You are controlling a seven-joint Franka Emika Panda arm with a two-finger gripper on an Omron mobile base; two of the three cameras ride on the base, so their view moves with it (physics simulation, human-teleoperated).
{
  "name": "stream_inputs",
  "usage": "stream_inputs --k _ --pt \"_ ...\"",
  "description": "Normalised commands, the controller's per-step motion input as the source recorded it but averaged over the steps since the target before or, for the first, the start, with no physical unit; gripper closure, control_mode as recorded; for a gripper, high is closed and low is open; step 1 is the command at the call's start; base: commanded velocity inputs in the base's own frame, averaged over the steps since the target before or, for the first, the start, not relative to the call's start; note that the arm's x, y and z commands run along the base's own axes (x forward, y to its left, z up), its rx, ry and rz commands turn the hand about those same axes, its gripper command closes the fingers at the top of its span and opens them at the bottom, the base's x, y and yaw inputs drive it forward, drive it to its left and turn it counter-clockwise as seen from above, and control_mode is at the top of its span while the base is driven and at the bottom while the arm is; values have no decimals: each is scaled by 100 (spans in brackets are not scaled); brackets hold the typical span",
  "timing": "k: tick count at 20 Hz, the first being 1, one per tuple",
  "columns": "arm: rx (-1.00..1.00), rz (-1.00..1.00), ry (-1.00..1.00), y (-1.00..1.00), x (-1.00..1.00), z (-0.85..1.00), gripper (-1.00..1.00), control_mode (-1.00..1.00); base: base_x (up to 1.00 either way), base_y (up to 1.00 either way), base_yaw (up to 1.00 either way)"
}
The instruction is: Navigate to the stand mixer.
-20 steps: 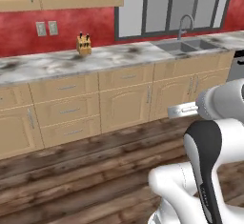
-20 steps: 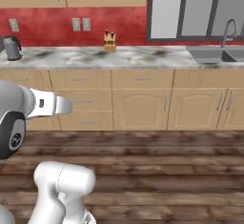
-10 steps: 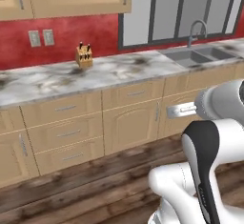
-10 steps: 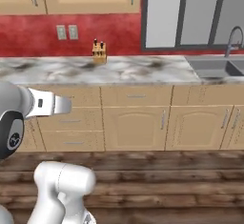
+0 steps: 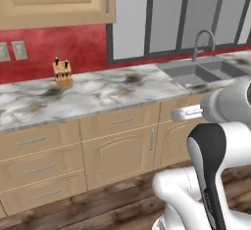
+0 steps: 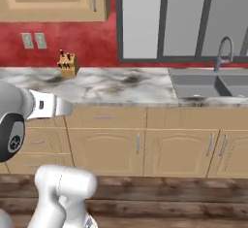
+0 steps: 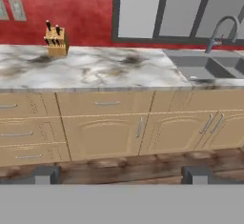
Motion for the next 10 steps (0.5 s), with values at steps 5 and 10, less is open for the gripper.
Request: stream_inputs --k 5,10 --pt "0 0 0 0 0 0 -100 100 58 -100 18" --pt "0 0 0 0 0 0 -100 100 2 -100 15"
